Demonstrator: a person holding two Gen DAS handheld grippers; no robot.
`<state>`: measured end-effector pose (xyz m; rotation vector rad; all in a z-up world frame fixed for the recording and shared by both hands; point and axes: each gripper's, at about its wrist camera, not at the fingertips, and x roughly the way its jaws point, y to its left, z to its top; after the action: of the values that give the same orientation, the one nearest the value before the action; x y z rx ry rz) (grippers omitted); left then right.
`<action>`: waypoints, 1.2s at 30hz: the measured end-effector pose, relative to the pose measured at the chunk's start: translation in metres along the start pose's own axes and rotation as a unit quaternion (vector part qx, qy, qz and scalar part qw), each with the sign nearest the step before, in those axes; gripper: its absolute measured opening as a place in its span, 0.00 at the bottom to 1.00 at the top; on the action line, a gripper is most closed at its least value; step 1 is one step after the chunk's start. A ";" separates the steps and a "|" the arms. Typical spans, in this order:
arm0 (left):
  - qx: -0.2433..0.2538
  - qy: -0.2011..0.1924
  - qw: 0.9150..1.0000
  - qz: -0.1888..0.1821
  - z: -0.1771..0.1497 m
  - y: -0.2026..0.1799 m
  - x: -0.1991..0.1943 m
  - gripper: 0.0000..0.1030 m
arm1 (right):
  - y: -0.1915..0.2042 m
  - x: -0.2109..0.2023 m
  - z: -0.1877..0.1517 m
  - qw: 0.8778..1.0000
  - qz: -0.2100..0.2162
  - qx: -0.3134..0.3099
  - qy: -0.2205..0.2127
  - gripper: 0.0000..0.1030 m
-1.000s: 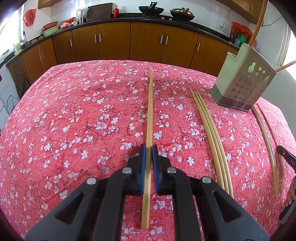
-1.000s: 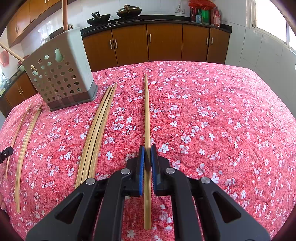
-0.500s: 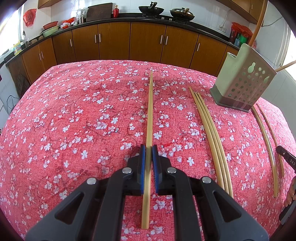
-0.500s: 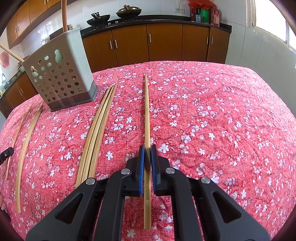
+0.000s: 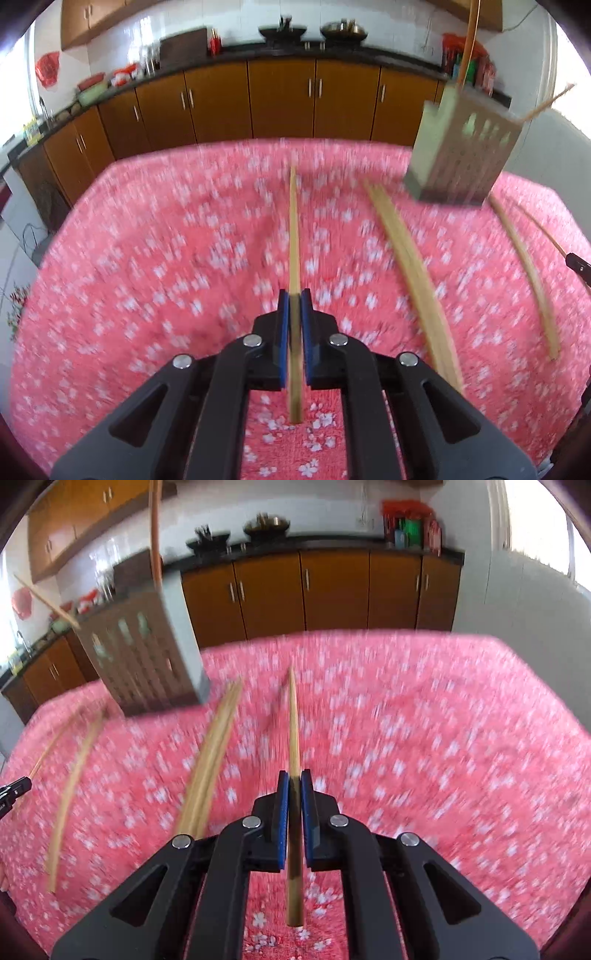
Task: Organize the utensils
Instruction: 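Lift both chopsticks into the metal holder and open both tools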
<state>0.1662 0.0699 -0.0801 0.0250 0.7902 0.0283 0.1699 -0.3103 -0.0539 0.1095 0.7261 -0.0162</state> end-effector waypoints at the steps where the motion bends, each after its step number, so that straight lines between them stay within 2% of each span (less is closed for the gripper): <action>1: -0.005 -0.018 1.000 -0.003 0.009 0.000 -0.012 0.08 | 0.000 -0.006 0.005 1.000 -0.001 -0.001 -0.013 0.07; 5: -0.032 -0.072 0.997 -0.019 0.036 0.007 -0.047 0.08 | 0.005 -0.038 0.029 0.997 0.003 0.003 -0.074 0.07; 8: -0.046 -0.105 0.993 -0.030 0.054 0.010 -0.070 0.08 | 0.003 -0.052 0.044 0.995 0.008 0.008 -0.102 0.07; 15: -0.026 -0.133 0.990 -0.030 0.078 0.006 -0.095 0.08 | 0.000 -0.062 0.063 0.992 0.018 0.017 -0.125 0.07; 19: -0.012 -0.146 0.988 -0.051 0.088 -0.002 -0.116 0.08 | 0.002 -0.079 0.079 0.989 0.050 0.023 -0.139 0.07; 25: 0.018 -0.186 0.976 -0.108 0.111 -0.038 -0.165 0.08 | 0.023 -0.126 0.125 0.975 0.136 0.024 -0.177 0.07; 27: 0.024 -0.199 0.972 -0.123 0.118 -0.049 -0.177 0.08 | 0.031 -0.137 0.135 0.970 0.148 0.016 -0.192 0.07; 31: 0.019 -0.233 0.962 -0.139 0.138 -0.072 -0.191 0.08 | 0.050 -0.142 0.152 0.964 0.149 0.005 -0.219 0.07; 33: 0.003 -0.247 0.958 -0.149 0.148 -0.080 -0.191 0.08 | 0.056 -0.136 0.158 0.964 0.149 0.005 -0.219 0.07; 36: -0.016 -0.265 0.953 -0.144 0.163 -0.091 -0.182 0.08 | 0.067 -0.118 0.165 0.969 0.138 0.000 -0.205 0.07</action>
<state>0.1553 -0.0294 0.1608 -0.1101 0.2487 -0.2342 0.1944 -0.2639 0.1531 0.2003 0.2929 0.2217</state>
